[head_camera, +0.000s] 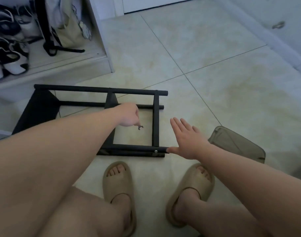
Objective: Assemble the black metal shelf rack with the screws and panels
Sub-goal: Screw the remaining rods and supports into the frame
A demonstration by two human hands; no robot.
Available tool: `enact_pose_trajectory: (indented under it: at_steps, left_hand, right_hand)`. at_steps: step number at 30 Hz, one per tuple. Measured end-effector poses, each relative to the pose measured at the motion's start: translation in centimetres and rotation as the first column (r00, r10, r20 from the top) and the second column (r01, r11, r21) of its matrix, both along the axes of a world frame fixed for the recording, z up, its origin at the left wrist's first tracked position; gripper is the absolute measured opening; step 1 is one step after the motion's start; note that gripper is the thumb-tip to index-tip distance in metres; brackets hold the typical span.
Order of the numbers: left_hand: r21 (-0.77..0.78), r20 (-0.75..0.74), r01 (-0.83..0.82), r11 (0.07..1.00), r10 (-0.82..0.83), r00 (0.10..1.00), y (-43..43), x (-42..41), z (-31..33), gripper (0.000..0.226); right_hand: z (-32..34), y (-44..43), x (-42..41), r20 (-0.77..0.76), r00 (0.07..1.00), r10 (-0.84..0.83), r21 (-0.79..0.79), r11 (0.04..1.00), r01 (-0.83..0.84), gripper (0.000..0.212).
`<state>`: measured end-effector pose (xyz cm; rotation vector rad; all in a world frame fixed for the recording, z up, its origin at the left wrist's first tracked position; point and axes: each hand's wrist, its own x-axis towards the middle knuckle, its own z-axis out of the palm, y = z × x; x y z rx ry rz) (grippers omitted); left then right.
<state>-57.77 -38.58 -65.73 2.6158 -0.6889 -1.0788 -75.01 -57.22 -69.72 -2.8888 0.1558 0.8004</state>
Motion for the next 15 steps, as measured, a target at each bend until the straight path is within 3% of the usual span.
enact_pose_trajectory:
  at_steps: [6,15]
  left_hand:
    - [-0.107,-0.245,-0.209,0.972,0.178,0.953,-1.4,3.2,-7.6,0.013]
    - [-0.195,-0.448,-0.537,0.821,0.413,0.793,-1.5,2.2,-18.0,0.005]
  right_hand:
    - [-5.8,-0.5,1.2,-0.045,0.992,0.121,0.018,0.993,-0.12,0.123]
    - [-9.4,0.0,4.2,0.102,0.965,0.242,0.061,0.967,-0.249,0.14]
